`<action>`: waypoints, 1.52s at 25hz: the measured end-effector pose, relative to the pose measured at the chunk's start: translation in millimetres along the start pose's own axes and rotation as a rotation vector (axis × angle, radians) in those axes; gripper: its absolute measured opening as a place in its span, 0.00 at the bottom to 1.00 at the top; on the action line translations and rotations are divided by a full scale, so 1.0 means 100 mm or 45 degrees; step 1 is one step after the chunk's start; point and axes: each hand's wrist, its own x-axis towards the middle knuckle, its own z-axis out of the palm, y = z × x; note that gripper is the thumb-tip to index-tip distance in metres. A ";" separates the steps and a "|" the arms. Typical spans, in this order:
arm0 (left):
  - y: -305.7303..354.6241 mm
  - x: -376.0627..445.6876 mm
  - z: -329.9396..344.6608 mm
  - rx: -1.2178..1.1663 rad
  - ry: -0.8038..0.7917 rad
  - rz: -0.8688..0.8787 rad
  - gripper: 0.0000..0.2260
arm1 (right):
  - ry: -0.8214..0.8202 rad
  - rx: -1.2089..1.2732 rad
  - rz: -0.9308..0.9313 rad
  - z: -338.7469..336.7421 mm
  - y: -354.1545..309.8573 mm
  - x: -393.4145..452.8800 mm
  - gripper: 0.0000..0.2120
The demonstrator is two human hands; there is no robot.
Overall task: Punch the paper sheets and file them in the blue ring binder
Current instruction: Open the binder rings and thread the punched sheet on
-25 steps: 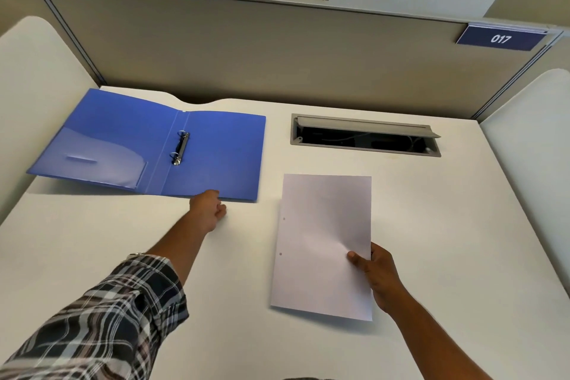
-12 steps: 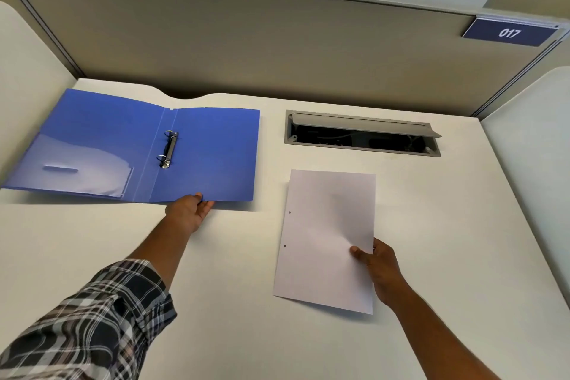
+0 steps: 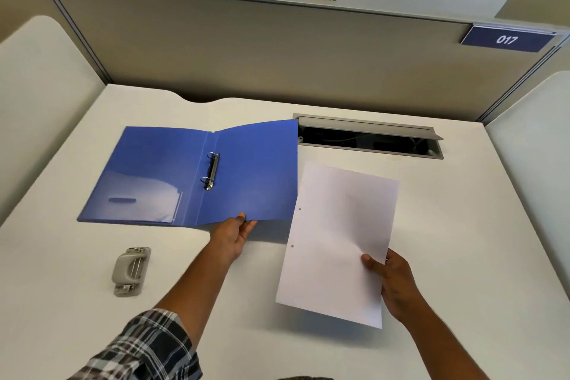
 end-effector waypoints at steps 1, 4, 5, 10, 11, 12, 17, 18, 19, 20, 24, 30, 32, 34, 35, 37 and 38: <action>-0.12 -0.09 -0.01 -0.011 -0.016 -0.008 0.16 | -0.018 0.034 -0.002 -0.05 0.00 -0.06 0.17; -0.51 -0.33 -0.01 -0.035 -0.035 -0.042 0.17 | -0.039 0.091 0.001 -0.19 0.02 -0.20 0.21; -0.64 -0.42 -0.01 -0.029 -0.035 -0.043 0.17 | -0.045 0.101 0.004 -0.24 0.02 -0.24 0.21; -1.26 -0.79 -0.06 0.187 -0.078 -0.133 0.10 | -0.052 0.121 0.009 -0.40 0.09 -0.41 0.20; -1.37 -0.85 -0.09 0.229 -0.074 -0.187 0.06 | -0.056 0.110 0.004 -0.41 0.11 -0.44 0.20; -1.47 -0.91 -0.11 0.251 -0.052 -0.240 0.04 | -0.057 0.093 0.002 -0.42 0.13 -0.48 0.18; -1.84 -1.12 -0.21 0.352 -0.089 -0.429 0.08 | -0.024 -0.008 0.053 -0.50 0.25 -0.50 0.12; -1.85 -1.14 -0.23 0.438 -0.114 -0.399 0.08 | 0.004 -0.032 0.070 -0.51 0.26 -0.48 0.11; -1.83 -1.15 -0.26 0.544 -0.150 -0.351 0.08 | 0.042 -0.054 0.086 -0.52 0.28 -0.45 0.10; -1.80 -1.16 -0.28 0.656 -0.197 -0.309 0.07 | 0.084 -0.072 0.097 -0.52 0.29 -0.42 0.10; -1.63 -1.15 -0.43 1.062 -0.263 -0.285 0.11 | 0.179 -0.116 0.084 -0.45 0.31 -0.29 0.10; -1.08 -0.85 -0.84 0.868 0.242 -0.002 0.10 | 0.197 -0.236 0.070 -0.30 0.37 -0.17 0.10; -0.80 -0.76 -0.98 0.741 0.337 0.116 0.10 | 0.199 -0.271 0.067 -0.28 0.41 -0.17 0.10; -0.53 -0.70 -1.10 0.533 0.358 0.209 0.09 | 0.209 -0.297 0.071 -0.27 0.44 -0.16 0.10; -0.40 -0.70 -1.15 0.401 0.349 0.240 0.07 | 0.213 -0.309 0.074 -0.28 0.44 -0.16 0.11; -0.19 -0.69 -1.21 0.165 0.313 0.303 0.05 | 0.220 -0.332 0.076 -0.27 0.44 -0.15 0.11; -0.11 -0.69 -1.24 0.086 0.290 0.326 0.05 | 0.220 -0.341 0.074 -0.27 0.44 -0.14 0.11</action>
